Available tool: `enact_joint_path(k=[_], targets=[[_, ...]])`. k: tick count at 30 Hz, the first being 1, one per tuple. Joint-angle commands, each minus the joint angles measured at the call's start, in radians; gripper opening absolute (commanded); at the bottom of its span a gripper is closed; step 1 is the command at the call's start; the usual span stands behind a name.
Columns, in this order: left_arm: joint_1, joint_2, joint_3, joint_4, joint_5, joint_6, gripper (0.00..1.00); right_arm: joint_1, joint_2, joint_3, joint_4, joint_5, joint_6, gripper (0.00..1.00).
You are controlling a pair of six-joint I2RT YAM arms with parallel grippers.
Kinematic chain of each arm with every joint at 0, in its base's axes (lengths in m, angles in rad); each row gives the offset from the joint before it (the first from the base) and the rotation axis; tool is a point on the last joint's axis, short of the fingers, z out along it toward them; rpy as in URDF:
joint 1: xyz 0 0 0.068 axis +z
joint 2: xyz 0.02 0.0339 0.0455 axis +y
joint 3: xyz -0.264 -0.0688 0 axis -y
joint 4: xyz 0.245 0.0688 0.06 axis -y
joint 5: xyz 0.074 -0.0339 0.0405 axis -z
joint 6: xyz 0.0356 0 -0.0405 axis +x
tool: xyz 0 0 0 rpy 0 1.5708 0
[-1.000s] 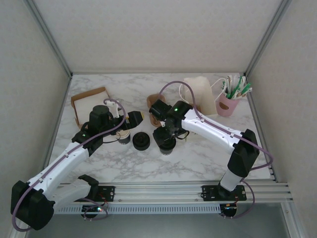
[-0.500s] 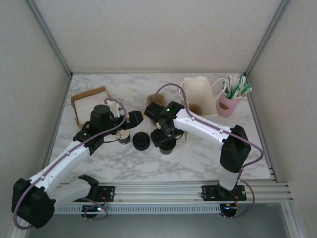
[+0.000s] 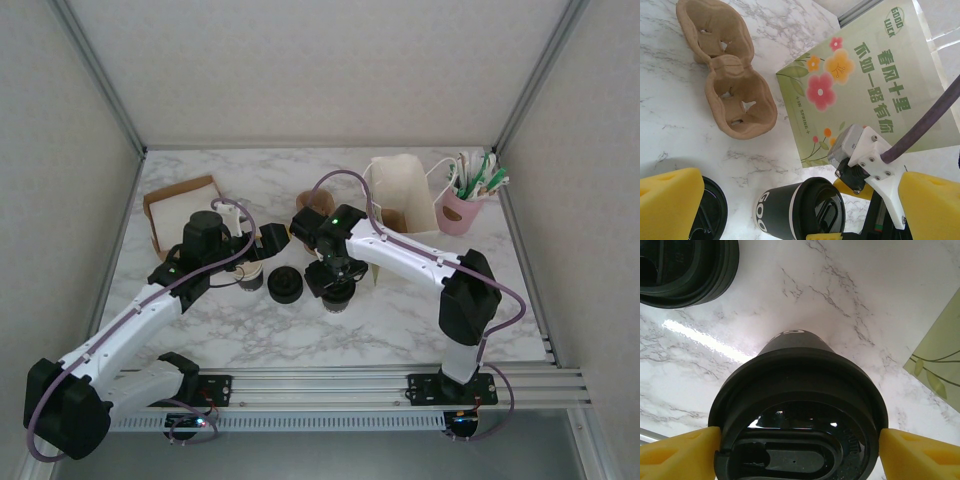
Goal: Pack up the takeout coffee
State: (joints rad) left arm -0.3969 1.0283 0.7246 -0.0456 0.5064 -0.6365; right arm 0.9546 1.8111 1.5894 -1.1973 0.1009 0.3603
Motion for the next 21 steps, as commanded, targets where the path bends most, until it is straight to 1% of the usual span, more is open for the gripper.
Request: enact_joint_path(k=[1, 21], targets=[[0.012, -0.004, 0.007, 0.019, 0.021, -0.008, 1.00, 0.012, 0.011, 0.018, -0.026, -0.013, 0.017, 0.81], [0.012, -0.010, 0.006, 0.016, 0.023, -0.008, 1.00, 0.012, 0.024, 0.006, -0.025, -0.017, 0.022, 0.80]])
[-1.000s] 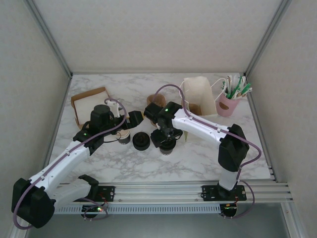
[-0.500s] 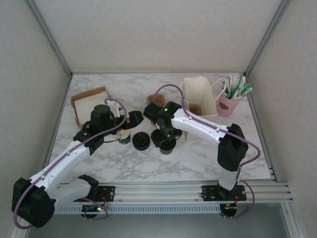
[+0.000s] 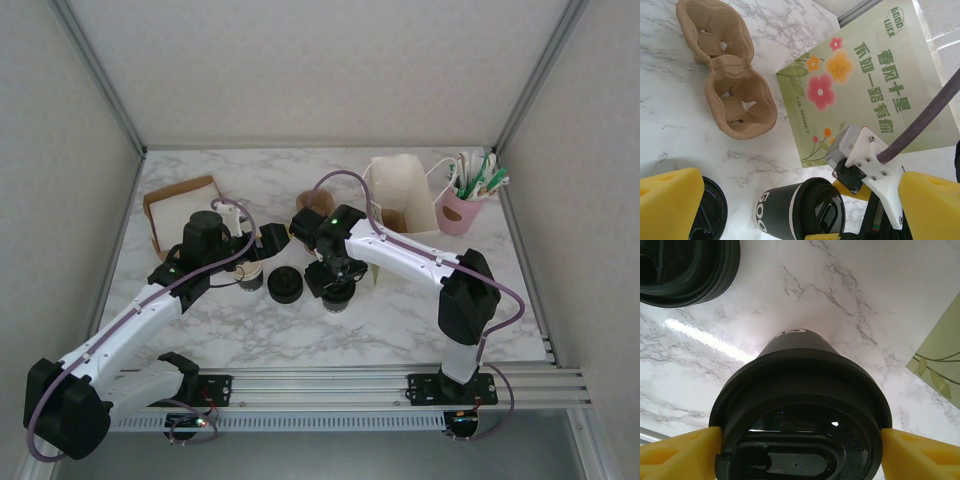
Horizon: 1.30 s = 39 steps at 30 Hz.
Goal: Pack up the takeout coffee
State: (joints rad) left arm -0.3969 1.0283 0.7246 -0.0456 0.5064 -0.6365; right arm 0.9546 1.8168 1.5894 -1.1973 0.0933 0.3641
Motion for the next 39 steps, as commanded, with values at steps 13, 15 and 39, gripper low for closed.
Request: enact_joint_path(k=[13, 15, 39], targets=[[0.012, -0.014, 0.004, 0.021, 0.024, -0.009, 1.00, 0.011, 0.010, 0.006, -0.029, -0.003, 0.023, 0.75], [0.012, -0.014, 0.004, 0.020, 0.024, -0.009, 1.00, 0.011, 0.003, 0.007, -0.031, 0.002, 0.024, 0.74], [0.012, 0.025, 0.095, 0.034, 0.035, -0.010, 1.00, 0.006, -0.253, 0.152, -0.150, 0.018, 0.016, 0.71]])
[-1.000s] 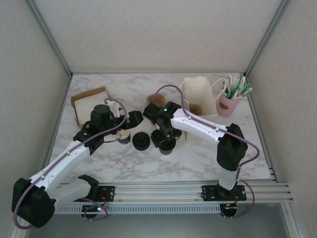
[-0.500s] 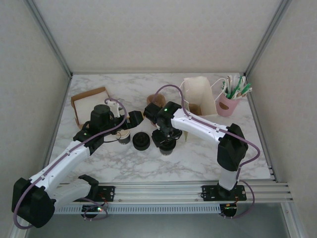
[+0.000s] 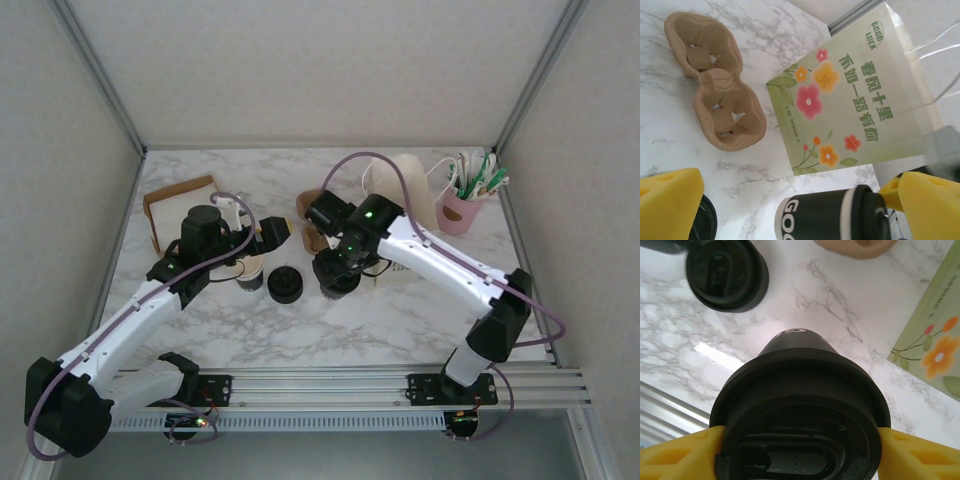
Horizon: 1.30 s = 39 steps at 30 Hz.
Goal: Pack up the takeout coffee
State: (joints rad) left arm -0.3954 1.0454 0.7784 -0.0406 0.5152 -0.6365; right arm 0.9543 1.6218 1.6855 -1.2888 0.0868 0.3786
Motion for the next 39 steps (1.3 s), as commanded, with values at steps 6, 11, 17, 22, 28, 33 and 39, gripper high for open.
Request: enact_joint_path(k=[6, 11, 17, 22, 28, 33, 39], targets=[[0.009, 0.036, 0.077, 0.046, 0.042, -0.015, 1.00, -0.014, -0.132, 0.159, -0.099, 0.039, -0.012, 0.70], [0.000, 0.060, 0.103, 0.056, 0.043, -0.013, 1.00, -0.035, -0.181, 0.246, -0.121, 0.058, -0.026, 0.69], [-0.014, 0.097, 0.135, 0.062, 0.022, -0.002, 1.00, -0.071, -0.227, 0.338, -0.141, 0.099, -0.034, 0.68], [-0.019, 0.153, 0.174, 0.075, 0.011, 0.008, 1.00, -0.100, -0.258, 0.377, -0.142, 0.131, -0.038, 0.68], [-0.023, 0.249, 0.245, 0.091, -0.001, 0.025, 1.00, -0.139, -0.298, 0.414, -0.150, 0.195, -0.044, 0.68], [-0.032, 0.369, 0.345, 0.097, -0.055, 0.057, 0.97, -0.181, -0.308, 0.441, -0.175, 0.269, -0.043, 0.68], [-0.037, 0.550, 0.510, 0.083, -0.105, 0.111, 0.94, -0.264, -0.261, 0.486, -0.240, 0.303, -0.045, 0.68]])
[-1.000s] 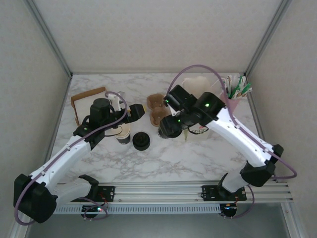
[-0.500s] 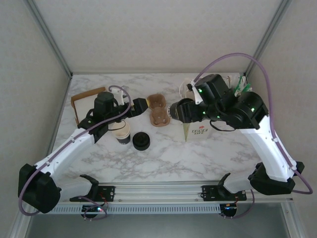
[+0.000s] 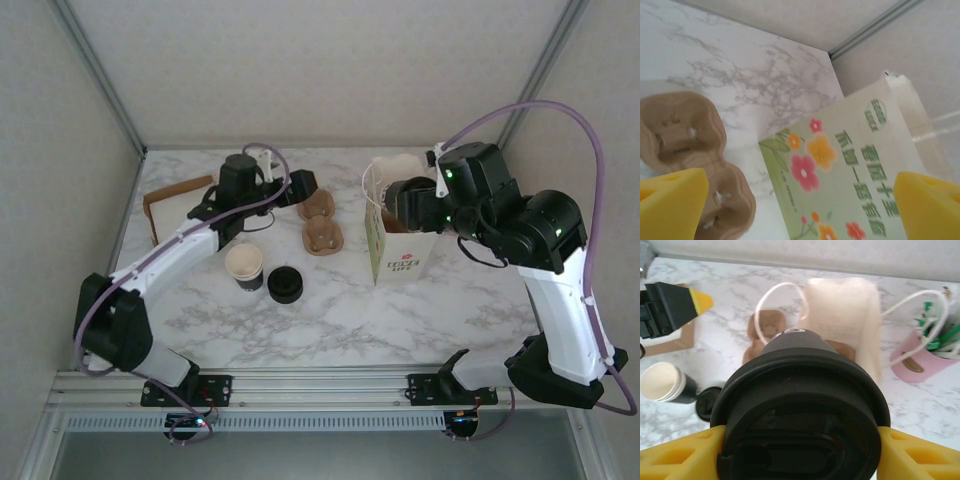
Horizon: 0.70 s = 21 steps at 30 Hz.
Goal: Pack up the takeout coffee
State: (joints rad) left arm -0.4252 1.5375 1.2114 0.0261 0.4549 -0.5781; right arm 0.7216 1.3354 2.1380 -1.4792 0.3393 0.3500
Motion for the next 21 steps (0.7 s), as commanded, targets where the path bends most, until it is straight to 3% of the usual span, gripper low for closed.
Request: enact_joint_path(k=[1, 8, 12, 21], targets=[[-0.007, 0.100, 0.113, 0.005, -0.054, 0.066, 0.92, -0.046, 0.037, 0.041, -0.061, 0.049, -0.018, 0.68], [-0.010, 0.365, 0.341, 0.026, -0.018, 0.179, 0.73, -0.111, 0.127, 0.072, -0.115, 0.014, -0.030, 0.67], [-0.013, 0.511, 0.497, 0.044, 0.067, 0.205, 0.66, -0.146, 0.189, 0.101, -0.154, 0.004, -0.035, 0.67], [-0.028, 0.804, 0.855, -0.029, 0.159, 0.274, 0.61, -0.189, 0.317, 0.143, -0.187, -0.067, -0.060, 0.67]])
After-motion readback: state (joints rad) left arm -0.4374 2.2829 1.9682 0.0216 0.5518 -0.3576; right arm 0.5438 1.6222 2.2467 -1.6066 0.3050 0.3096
